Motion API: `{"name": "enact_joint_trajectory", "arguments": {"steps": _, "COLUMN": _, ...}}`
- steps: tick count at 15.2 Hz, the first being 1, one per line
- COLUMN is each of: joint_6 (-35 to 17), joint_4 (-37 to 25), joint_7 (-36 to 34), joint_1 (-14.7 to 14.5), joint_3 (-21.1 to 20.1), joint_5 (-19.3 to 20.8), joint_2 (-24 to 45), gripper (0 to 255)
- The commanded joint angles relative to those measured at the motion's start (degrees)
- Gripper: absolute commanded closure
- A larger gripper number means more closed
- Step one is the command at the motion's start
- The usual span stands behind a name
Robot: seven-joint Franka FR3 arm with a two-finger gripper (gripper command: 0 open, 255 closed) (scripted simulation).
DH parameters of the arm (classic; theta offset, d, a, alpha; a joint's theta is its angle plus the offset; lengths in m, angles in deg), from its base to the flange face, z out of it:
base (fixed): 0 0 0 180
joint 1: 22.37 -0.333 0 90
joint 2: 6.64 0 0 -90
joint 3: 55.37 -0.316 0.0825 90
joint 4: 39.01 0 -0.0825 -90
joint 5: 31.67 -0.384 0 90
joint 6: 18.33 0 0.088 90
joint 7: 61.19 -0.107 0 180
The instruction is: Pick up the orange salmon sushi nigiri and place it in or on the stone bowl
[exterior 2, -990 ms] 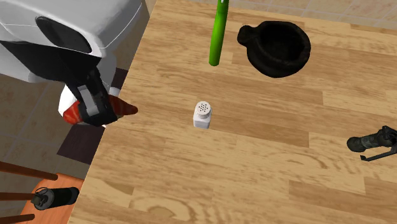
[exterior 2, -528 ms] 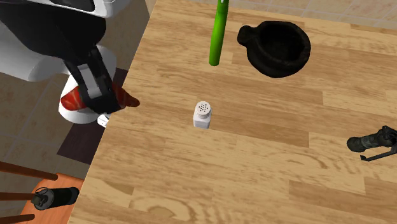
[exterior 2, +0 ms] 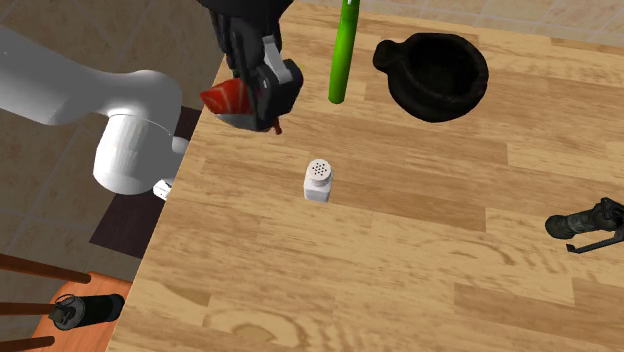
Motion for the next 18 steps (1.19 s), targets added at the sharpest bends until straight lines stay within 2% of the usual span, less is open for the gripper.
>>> {"name": "enact_joint_trajectory", "arguments": {"steps": 1, "joint_6": -1.1, "joint_4": -2.0, "joint_7": -1.9, "joint_1": -0.3, "joint_3": -1.2, "joint_5": -1.1, "joint_2": 3.4, "gripper": 255}}
{"name": "enact_joint_trajectory", "arguments": {"steps": 10, "joint_6": -2.4, "joint_4": -15.7, "joint_7": -10.1, "joint_1": -2.1, "joint_3": -7.0, "joint_5": -4.4, "joint_2": 19.4, "gripper": 255}}
{"name": "enact_joint_trajectory", "arguments": {"steps": 14, "joint_6": -1.6, "joint_4": -24.4, "joint_7": -13.6, "joint_1": -3.2, "joint_3": -9.4, "joint_5": -4.6, "joint_2": 27.8, "gripper": 255}}
{"name": "enact_joint_trajectory", "arguments": {"steps": 18, "joint_6": 0.5, "joint_4": -35.7, "joint_7": -17.0, "joint_1": -4.7, "joint_3": -11.5, "joint_5": -3.8, "joint_2": 37.3, "gripper": 255}}
